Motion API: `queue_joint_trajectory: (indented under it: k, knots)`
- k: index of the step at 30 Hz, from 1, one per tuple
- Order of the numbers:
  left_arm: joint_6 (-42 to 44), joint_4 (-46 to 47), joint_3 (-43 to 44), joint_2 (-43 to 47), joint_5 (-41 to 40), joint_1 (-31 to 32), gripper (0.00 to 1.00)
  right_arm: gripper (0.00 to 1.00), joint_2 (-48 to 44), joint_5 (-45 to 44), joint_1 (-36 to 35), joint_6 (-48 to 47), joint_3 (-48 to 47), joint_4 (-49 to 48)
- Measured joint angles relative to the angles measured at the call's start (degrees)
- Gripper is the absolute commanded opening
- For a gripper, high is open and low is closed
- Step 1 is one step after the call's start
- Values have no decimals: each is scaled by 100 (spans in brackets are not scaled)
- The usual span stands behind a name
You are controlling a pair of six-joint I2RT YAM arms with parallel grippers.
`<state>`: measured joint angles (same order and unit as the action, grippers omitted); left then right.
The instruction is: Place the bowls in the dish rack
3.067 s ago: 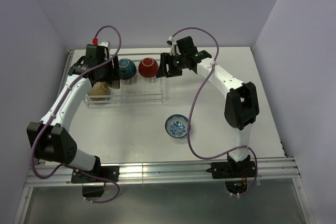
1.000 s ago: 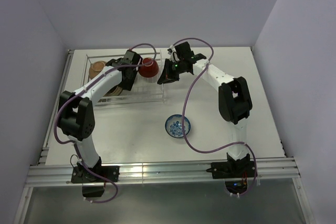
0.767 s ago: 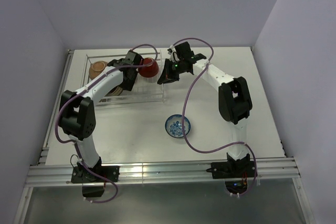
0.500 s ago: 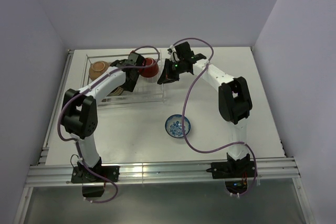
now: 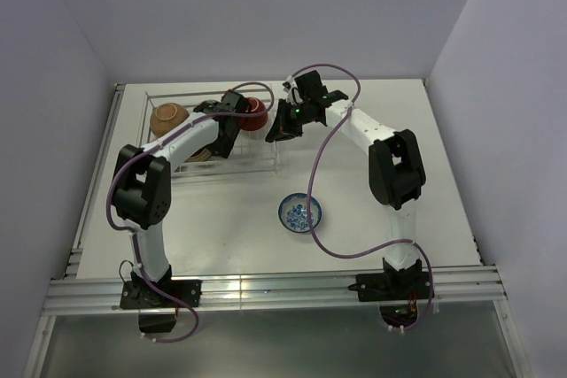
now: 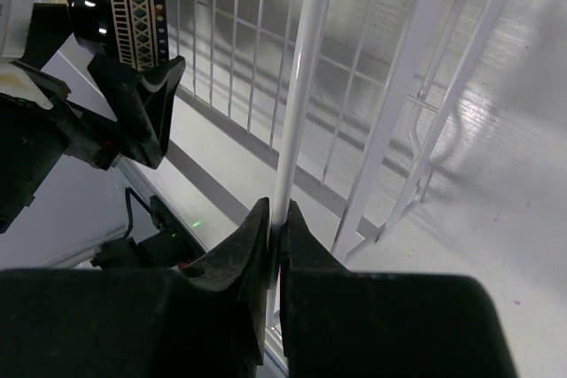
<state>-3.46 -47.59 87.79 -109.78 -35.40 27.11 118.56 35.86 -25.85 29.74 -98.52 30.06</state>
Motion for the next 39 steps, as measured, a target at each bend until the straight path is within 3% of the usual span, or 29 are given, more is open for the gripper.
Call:
queue_joint_trajectory:
  k: [8, 9, 16, 20, 23, 29, 35, 39]
  knots:
    - [48, -61, 0, -31, 61, 11, 90, 0, 0, 2, 0, 4, 0, -2]
    - [61, -70, 0, -33, 68, 11, 99, 0, 2, 2, 0, 4, 0, -2]
    - [107, 109, 55, -28, 614, 31, 99, 1, 26, 72, 13, 9, -7, -15]
    - [129, 116, 55, 22, 754, 46, 100, 6, 31, 87, 17, 9, -7, -20]
    - [131, 55, 55, 114, 973, 26, 100, 16, 33, 87, 17, -31, -13, -31]
    - [127, -59, 57, 367, 1432, 24, 100, 58, 52, 157, 9, -503, -28, -61]
    - [131, -133, 129, 898, 1919, -68, 99, 89, 37, 323, -83, -654, -90, -317]
    - [131, -90, 138, 1403, 2319, -238, 99, 94, -20, 330, -101, -697, -90, -393]
